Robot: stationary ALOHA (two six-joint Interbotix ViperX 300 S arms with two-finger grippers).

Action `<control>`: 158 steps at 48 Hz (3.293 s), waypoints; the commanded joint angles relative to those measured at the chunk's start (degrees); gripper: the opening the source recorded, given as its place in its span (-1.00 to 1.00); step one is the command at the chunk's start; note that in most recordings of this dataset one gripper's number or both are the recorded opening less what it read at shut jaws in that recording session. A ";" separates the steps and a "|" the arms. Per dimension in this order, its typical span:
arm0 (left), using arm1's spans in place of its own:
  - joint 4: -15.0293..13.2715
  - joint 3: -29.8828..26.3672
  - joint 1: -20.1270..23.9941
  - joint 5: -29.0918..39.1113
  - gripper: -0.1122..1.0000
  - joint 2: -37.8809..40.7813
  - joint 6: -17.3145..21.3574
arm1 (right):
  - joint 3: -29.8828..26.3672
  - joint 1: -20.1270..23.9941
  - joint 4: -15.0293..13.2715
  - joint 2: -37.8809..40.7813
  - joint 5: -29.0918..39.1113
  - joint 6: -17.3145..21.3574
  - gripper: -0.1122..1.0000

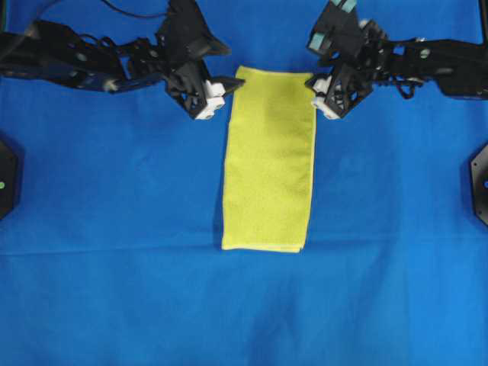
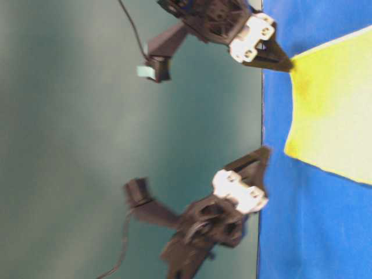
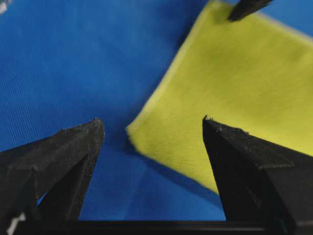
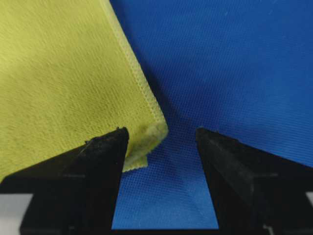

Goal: Fold the yellow towel.
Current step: 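Move both grippers to the strip's top corners and grasp them, then fold the top end down onto the bottom half with both grippers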

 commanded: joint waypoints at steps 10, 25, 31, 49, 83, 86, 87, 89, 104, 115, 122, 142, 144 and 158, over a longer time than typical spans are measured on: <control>0.18 -4.75 2.55 -2.11 0.59 8.26 -0.18 | -2.46 -0.35 -0.09 3.78 -0.97 0.09 0.30; 0.26 -4.22 1.23 -1.85 -0.36 8.44 1.49 | -2.55 0.09 -0.18 3.87 -1.05 -0.79 -0.55; 0.26 -4.22 0.62 -1.76 -0.76 8.35 2.29 | -2.64 0.09 -0.18 3.87 -1.05 -0.79 -0.73; 0.26 -4.13 0.62 -0.79 -0.76 5.27 2.81 | -3.60 -0.26 -0.18 2.64 0.09 -1.14 -0.73; 0.26 -2.90 1.76 1.41 -0.76 -2.29 10.02 | -5.01 0.00 0.00 -4.13 4.75 -2.72 -0.73; 0.26 -1.93 0.97 1.49 -0.76 -3.60 10.90 | -4.66 1.32 0.18 -5.62 5.98 -2.55 -0.73; 0.26 -1.49 0.62 1.41 -0.76 -4.13 11.16 | -4.48 1.76 0.26 -6.06 6.42 -2.46 -0.73; 0.26 -0.62 -0.09 1.58 -0.76 -5.27 11.43 | -4.22 2.90 0.53 -7.38 7.47 -2.29 -0.73; 0.26 6.50 -10.46 3.69 -0.76 -13.71 11.95 | -0.18 15.21 1.23 -15.03 12.13 3.52 -0.73; 0.26 8.35 -19.69 6.33 -0.76 -13.80 9.40 | 1.32 24.26 1.23 -15.21 12.92 10.11 -0.73; 0.26 8.88 -23.55 7.56 -0.76 -12.39 7.56 | 1.76 28.39 1.23 -13.89 12.74 12.92 -0.73; 0.09 6.50 -29.27 6.59 -0.76 -5.01 6.86 | 1.76 31.03 1.23 -6.42 8.70 16.88 -0.73; 0.18 6.33 -29.53 6.15 -0.76 -4.57 6.42 | 1.85 31.20 1.23 -6.33 8.70 16.88 -0.73; 0.09 5.98 -29.71 5.80 -0.76 -4.22 5.36 | 1.93 31.73 1.23 -6.33 7.91 16.79 -0.73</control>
